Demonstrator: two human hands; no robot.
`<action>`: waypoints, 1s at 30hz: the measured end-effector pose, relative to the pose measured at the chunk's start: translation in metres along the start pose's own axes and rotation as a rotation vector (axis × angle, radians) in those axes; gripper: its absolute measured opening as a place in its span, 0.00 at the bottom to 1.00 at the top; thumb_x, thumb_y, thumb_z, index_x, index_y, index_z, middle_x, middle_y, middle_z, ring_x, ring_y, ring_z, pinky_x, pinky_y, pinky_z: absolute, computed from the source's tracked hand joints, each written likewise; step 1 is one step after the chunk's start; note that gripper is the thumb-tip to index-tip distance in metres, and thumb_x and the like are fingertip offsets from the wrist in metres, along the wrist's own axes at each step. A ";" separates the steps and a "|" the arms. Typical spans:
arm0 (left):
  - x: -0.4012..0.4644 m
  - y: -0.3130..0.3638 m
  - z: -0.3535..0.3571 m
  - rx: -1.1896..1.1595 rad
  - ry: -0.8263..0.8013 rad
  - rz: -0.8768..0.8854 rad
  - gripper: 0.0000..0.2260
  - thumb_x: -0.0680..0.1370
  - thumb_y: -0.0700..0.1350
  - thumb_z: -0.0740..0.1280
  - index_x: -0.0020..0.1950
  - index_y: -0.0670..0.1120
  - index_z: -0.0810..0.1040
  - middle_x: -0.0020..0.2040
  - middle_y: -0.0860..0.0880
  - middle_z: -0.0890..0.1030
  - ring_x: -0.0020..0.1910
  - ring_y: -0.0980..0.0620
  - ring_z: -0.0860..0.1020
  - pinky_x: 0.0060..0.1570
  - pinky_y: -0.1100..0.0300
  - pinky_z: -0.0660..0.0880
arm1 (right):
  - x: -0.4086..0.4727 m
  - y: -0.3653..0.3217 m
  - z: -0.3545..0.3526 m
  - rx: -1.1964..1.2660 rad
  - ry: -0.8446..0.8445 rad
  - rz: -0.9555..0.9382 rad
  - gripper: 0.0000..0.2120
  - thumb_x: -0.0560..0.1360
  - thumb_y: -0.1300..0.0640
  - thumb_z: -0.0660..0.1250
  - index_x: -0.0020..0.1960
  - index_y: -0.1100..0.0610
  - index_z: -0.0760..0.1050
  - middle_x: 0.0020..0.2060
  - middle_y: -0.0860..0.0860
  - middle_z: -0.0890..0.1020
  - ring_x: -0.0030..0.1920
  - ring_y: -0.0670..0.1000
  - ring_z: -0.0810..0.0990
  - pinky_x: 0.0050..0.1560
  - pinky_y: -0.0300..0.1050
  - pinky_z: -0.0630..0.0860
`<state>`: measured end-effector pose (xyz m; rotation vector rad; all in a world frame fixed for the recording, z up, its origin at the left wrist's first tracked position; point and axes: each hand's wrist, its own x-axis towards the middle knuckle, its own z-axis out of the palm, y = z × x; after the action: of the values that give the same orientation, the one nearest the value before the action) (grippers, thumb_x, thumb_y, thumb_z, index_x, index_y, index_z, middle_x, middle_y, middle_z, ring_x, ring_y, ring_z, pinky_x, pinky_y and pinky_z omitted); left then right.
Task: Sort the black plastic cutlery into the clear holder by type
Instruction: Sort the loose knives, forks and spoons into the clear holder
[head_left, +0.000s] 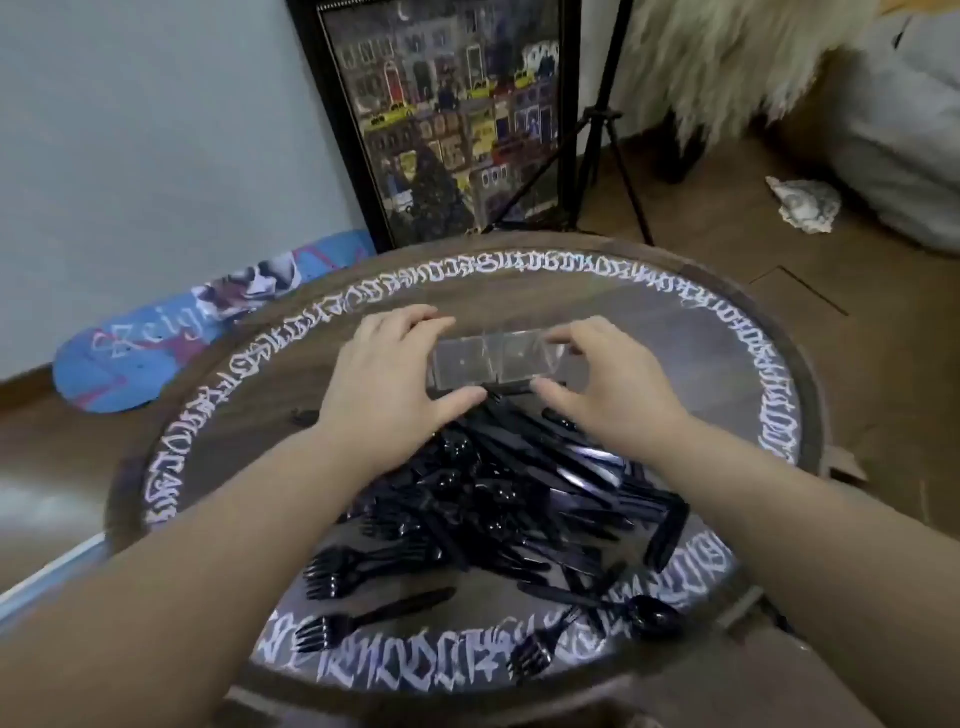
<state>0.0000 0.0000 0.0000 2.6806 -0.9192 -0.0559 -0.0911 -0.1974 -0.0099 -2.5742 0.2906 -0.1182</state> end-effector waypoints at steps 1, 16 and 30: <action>-0.003 -0.004 0.015 0.004 -0.007 0.009 0.33 0.72 0.66 0.65 0.73 0.52 0.66 0.72 0.53 0.66 0.71 0.50 0.61 0.69 0.50 0.61 | -0.002 0.007 0.014 -0.027 -0.025 -0.001 0.23 0.74 0.46 0.69 0.66 0.52 0.72 0.58 0.48 0.76 0.60 0.50 0.73 0.59 0.44 0.71; -0.079 -0.008 0.103 0.064 -0.073 -0.201 0.32 0.74 0.69 0.57 0.75 0.56 0.62 0.75 0.56 0.60 0.74 0.50 0.55 0.69 0.47 0.57 | -0.038 0.041 0.096 -0.180 -0.011 0.072 0.25 0.76 0.43 0.63 0.69 0.54 0.70 0.61 0.52 0.75 0.62 0.55 0.70 0.61 0.47 0.67; -0.090 0.014 0.111 -0.067 -0.045 -0.324 0.31 0.76 0.64 0.60 0.76 0.55 0.59 0.76 0.56 0.58 0.75 0.51 0.53 0.70 0.44 0.56 | -0.033 0.048 0.089 -0.017 -0.023 0.200 0.08 0.74 0.50 0.68 0.49 0.52 0.81 0.41 0.50 0.82 0.46 0.54 0.79 0.43 0.44 0.71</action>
<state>-0.0950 0.0140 -0.1071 2.7474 -0.4769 -0.2150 -0.1198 -0.1845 -0.1112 -2.5449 0.5404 -0.0128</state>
